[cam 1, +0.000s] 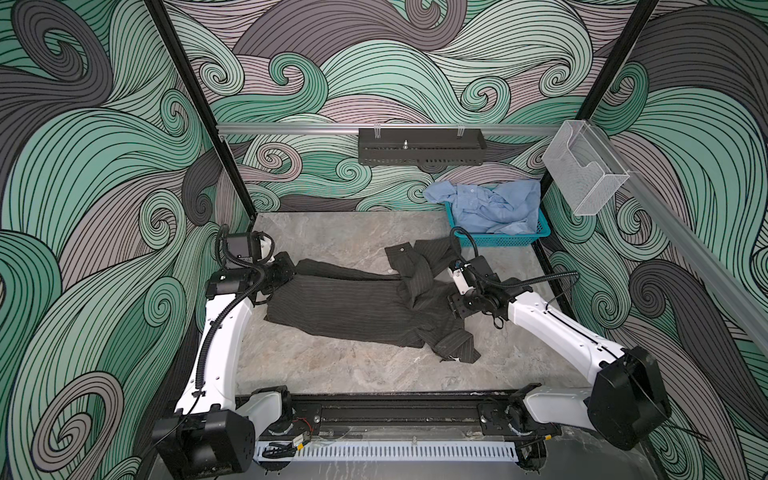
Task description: Fold and stack the long sleeve shirts
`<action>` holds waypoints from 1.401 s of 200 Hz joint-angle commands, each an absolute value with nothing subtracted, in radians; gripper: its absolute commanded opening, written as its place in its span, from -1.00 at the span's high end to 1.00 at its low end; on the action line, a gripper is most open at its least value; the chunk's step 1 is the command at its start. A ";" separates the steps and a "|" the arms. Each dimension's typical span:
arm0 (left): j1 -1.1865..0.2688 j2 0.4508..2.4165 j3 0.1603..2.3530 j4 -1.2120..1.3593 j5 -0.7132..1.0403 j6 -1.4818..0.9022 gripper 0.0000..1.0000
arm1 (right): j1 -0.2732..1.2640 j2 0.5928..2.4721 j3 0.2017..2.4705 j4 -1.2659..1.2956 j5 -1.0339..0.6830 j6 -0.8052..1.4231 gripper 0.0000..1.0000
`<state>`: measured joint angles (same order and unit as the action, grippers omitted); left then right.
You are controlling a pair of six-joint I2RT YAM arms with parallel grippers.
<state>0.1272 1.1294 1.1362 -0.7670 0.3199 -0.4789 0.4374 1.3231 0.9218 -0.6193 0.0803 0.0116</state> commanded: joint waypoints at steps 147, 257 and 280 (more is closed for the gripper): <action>0.124 1.143 1.184 -0.767 0.281 -0.465 1.00 | 0.225 1.738 1.166 -0.551 -0.421 -0.045 0.08; 0.124 1.143 1.179 -0.758 0.288 -0.471 1.00 | 0.169 1.677 1.106 -0.521 -0.267 -0.032 -0.36; 0.124 1.143 1.177 -0.758 0.291 -0.473 1.00 | 0.167 1.723 1.108 -0.487 -0.321 -0.028 -0.30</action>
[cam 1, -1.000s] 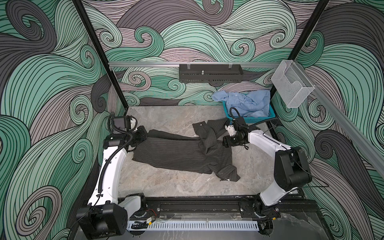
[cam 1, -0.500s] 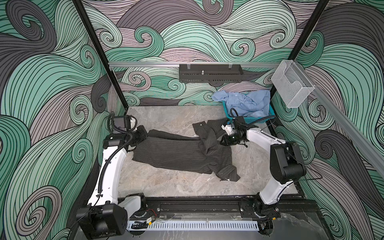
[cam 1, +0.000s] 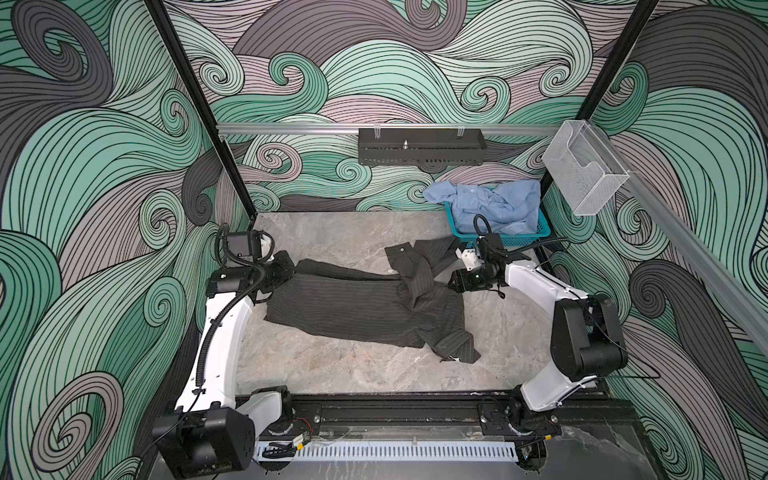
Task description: Fold and stack the long sleeve shirts
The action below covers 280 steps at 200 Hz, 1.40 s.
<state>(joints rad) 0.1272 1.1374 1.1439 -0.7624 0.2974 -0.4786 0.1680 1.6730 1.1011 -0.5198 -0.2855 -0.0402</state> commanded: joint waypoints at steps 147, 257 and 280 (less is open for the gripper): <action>0.126 1.149 1.184 -0.760 0.285 -0.465 1.00 | 0.141 1.723 1.081 -0.472 -0.465 -0.062 0.91; 0.132 1.352 1.296 -0.555 0.271 -0.512 1.00 | 0.160 1.620 1.342 -0.542 -0.290 -0.194 1.00; 0.160 1.526 1.488 -0.482 0.326 -0.548 1.00 | 0.167 1.732 1.570 -0.555 -0.266 -0.271 1.00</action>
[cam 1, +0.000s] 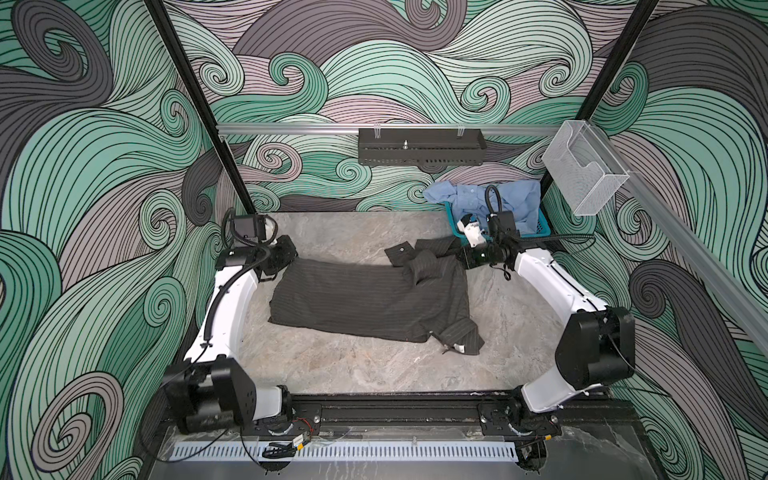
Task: Fold and stack the long sleeve shirts
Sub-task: 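Lift the shirt high with both grippers and stretch it out, then lower the shirt onto the table and pull it toward the robot with the right gripper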
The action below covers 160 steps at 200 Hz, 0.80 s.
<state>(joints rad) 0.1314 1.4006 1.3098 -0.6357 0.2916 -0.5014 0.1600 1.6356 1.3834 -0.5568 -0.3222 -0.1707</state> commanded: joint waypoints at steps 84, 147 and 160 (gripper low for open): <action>0.199 1.686 2.095 -0.634 0.367 -0.491 1.00 | 0.264 1.827 2.233 -0.740 -0.232 -0.563 1.00; 0.207 1.270 1.341 -0.645 0.301 -0.471 1.00 | 0.478 1.365 1.332 -0.636 0.034 -0.531 1.00; 0.207 1.223 1.226 -0.676 0.281 -0.473 1.00 | 0.530 1.299 1.205 -0.653 0.091 -0.502 1.00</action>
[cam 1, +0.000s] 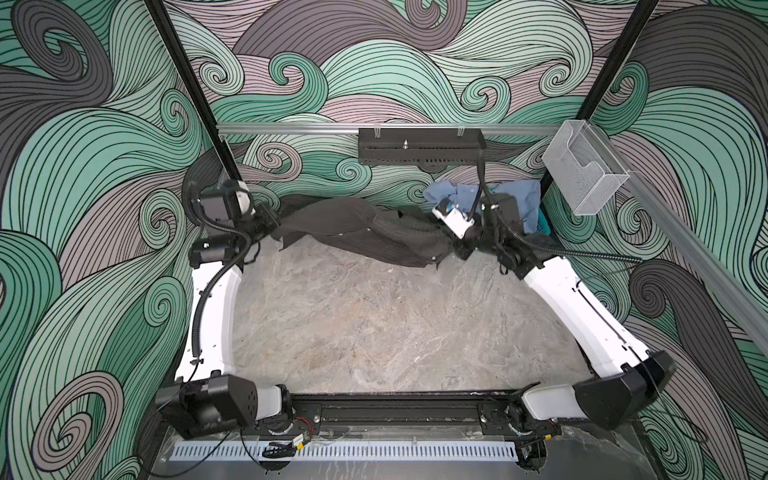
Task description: Fold and stack the long sleeve shirts
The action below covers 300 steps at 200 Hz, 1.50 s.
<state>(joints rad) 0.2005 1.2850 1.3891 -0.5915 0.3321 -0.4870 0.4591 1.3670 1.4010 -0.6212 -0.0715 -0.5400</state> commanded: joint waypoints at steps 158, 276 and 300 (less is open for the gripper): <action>0.196 0.962 0.840 -0.951 0.035 -0.607 0.14 | 1.022 1.009 0.736 -0.943 0.258 -0.435 0.99; 0.061 1.327 0.884 -0.661 0.305 -0.731 -0.11 | 0.505 1.345 1.135 -0.669 0.086 0.059 -0.59; 0.062 1.375 0.813 -0.654 0.279 -0.729 -0.15 | 0.471 1.552 1.297 -0.687 0.041 0.117 -0.70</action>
<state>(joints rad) 0.0631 1.3594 0.8497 -0.6907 0.2859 -0.7013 0.4934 1.4162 1.1786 -0.6800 0.1238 -0.0261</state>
